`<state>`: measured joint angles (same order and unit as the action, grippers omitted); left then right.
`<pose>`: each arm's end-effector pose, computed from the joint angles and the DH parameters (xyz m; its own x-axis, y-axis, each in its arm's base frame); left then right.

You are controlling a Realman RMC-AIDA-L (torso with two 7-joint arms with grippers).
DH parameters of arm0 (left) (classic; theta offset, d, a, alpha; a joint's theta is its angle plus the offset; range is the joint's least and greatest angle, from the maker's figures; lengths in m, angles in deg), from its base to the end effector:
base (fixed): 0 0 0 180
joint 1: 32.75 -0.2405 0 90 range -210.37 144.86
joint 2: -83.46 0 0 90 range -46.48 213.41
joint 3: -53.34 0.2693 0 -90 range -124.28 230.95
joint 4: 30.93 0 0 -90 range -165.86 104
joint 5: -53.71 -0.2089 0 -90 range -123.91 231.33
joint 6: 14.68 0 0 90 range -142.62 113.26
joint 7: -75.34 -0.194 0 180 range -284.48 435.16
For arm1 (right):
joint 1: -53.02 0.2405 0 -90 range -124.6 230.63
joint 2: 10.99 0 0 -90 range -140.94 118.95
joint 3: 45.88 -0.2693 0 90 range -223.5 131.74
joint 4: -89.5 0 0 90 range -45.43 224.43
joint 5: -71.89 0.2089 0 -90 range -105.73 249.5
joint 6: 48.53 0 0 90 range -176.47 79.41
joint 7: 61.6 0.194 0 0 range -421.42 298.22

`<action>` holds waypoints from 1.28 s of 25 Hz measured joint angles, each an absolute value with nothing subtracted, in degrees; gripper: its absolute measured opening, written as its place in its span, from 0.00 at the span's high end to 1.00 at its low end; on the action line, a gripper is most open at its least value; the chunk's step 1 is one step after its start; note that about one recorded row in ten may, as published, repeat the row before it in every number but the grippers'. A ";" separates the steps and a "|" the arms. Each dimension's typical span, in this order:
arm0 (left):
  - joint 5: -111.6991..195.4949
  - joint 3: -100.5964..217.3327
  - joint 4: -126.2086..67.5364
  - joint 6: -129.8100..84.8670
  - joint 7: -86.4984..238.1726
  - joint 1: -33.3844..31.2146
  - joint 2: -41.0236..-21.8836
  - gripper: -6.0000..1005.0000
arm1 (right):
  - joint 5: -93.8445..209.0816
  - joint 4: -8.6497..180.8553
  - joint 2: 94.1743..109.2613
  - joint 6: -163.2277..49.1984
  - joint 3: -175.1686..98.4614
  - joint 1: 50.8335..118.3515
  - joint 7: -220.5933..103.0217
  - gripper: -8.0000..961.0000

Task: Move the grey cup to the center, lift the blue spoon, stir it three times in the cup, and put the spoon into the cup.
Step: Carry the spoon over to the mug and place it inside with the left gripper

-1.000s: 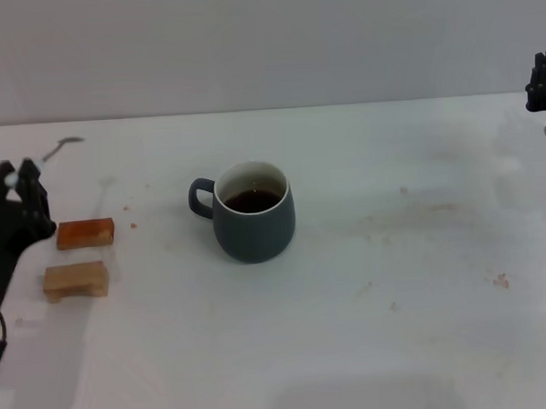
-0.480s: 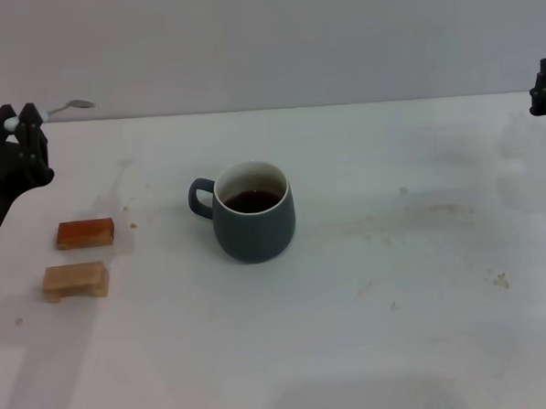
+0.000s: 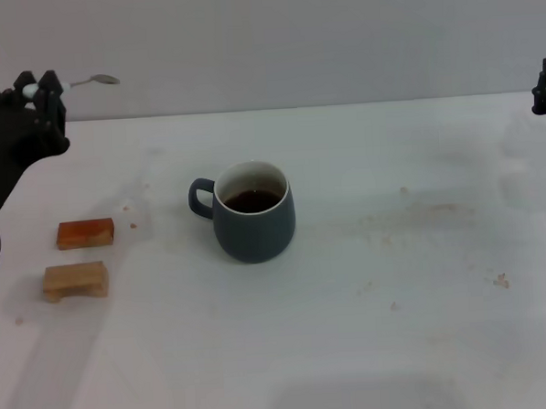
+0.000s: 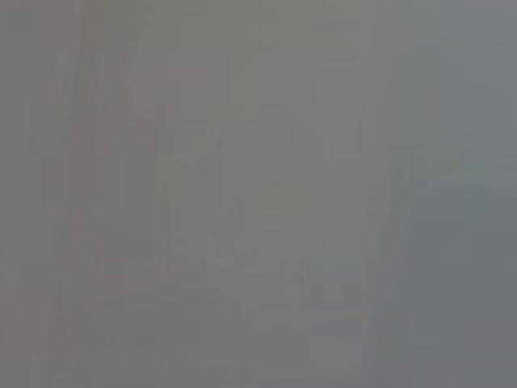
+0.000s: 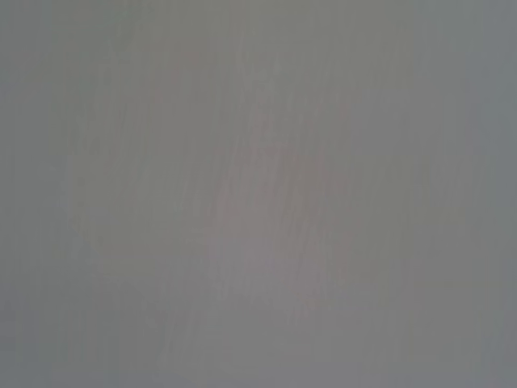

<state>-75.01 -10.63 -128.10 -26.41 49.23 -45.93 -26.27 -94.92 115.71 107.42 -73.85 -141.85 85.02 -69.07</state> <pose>-0.2147 0.3260 0.0385 0.6468 0.0665 0.7598 0.7551 -0.1956 -0.6257 0.3226 0.4833 0.0040 0.8473 -0.1907 -0.4957 -0.5130 -0.0524 -0.8568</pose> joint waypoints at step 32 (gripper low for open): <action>-74.03 -28.65 -142.85 25.30 40.43 -40.86 -34.32 0.81 | -94.93 115.65 107.92 -73.51 -141.53 84.53 -68.68 0.92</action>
